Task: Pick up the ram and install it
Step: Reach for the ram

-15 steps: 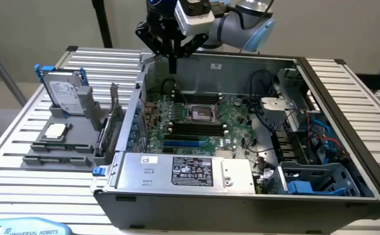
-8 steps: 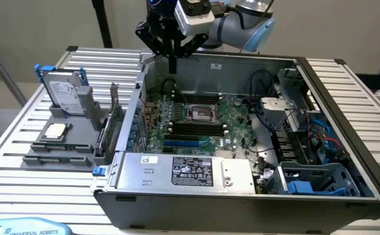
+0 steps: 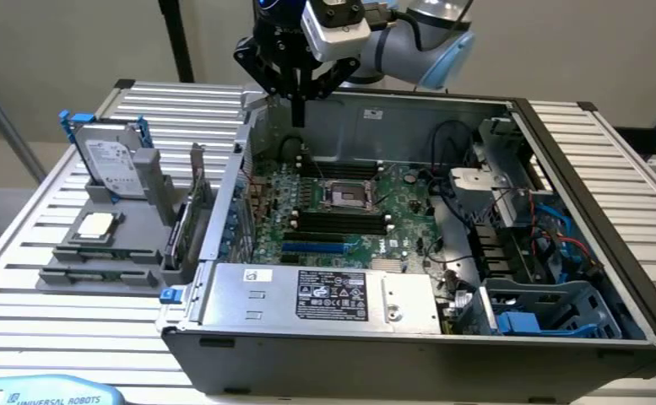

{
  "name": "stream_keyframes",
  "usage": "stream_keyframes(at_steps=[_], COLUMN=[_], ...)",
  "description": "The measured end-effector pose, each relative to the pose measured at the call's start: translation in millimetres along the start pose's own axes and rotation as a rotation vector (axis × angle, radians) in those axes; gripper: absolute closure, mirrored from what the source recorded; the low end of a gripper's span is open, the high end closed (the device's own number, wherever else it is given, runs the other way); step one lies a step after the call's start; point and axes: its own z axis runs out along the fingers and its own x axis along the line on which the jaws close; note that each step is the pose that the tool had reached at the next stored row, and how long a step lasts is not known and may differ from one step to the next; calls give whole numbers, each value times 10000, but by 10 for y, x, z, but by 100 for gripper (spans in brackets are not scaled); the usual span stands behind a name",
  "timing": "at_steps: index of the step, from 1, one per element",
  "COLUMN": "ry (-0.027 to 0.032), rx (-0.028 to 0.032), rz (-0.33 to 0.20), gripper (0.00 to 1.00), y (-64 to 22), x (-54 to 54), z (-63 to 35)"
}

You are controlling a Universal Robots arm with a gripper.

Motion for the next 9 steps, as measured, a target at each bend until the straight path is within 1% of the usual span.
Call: stream_keyframes(at_steps=[9], ry=[0], rx=[0], rz=[0], gripper=[89], y=[0], x=[0], z=[0])
